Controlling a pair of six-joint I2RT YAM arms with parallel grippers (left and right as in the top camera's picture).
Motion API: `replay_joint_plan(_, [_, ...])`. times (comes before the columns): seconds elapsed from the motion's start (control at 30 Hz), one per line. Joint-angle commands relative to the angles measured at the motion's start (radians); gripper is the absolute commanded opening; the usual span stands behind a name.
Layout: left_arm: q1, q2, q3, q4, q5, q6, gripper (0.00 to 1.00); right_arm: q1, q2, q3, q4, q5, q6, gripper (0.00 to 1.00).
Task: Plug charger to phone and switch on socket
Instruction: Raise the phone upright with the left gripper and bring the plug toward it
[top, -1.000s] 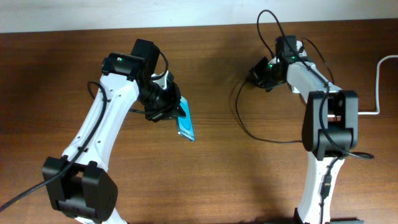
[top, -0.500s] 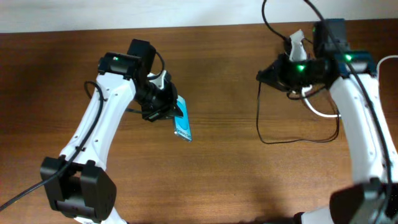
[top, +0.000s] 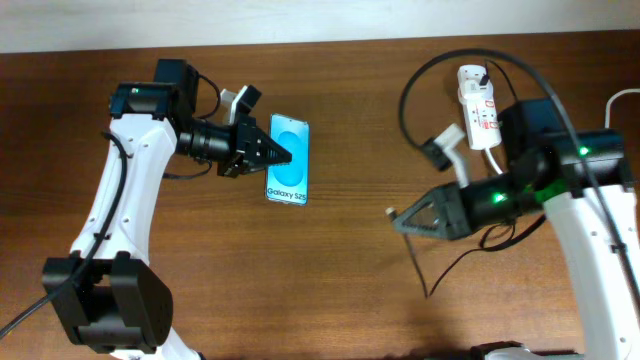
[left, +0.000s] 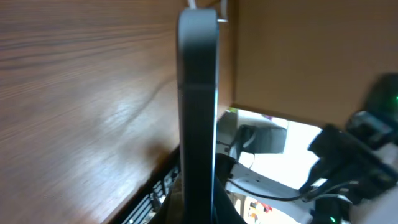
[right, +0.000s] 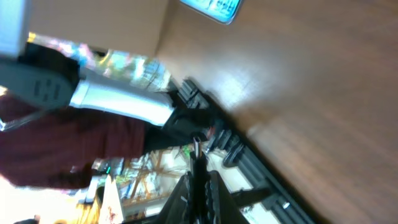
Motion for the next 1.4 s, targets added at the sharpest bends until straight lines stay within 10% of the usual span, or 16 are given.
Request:
replay_joint_plan(0.0, [0.000, 0.001, 0.003, 0.002, 0.219, 0.117, 0.00, 0.079, -0.008, -0.118, 0.047, -0.135, -0.121, 0.05])
replay_joint_plan(0.57, [0.000, 0.001, 0.003, 0.312, 0.398, 0.013, 0.00, 0.099, 0.064, -0.274, 0.354, -0.402, -0.170, 0.05])
replay_joint_plan(0.7, [0.000, 0.001, 0.003, 0.482, 0.198, -0.226, 0.00, 0.099, 0.145, -0.274, 0.615, -0.163, 0.140, 0.05])
replay_joint_plan(0.9, [-0.009, 0.001, 0.003, 0.813, 0.100, -0.503, 0.00, 0.121, 0.143, -0.274, 0.700, -0.344, 0.165, 0.04])
replay_joint_plan(1.37, [-0.002, 0.001, 0.003, 0.987, 0.099, -0.593, 0.00, 0.224, 0.178, -0.274, 1.384, -0.194, 0.806, 0.05])
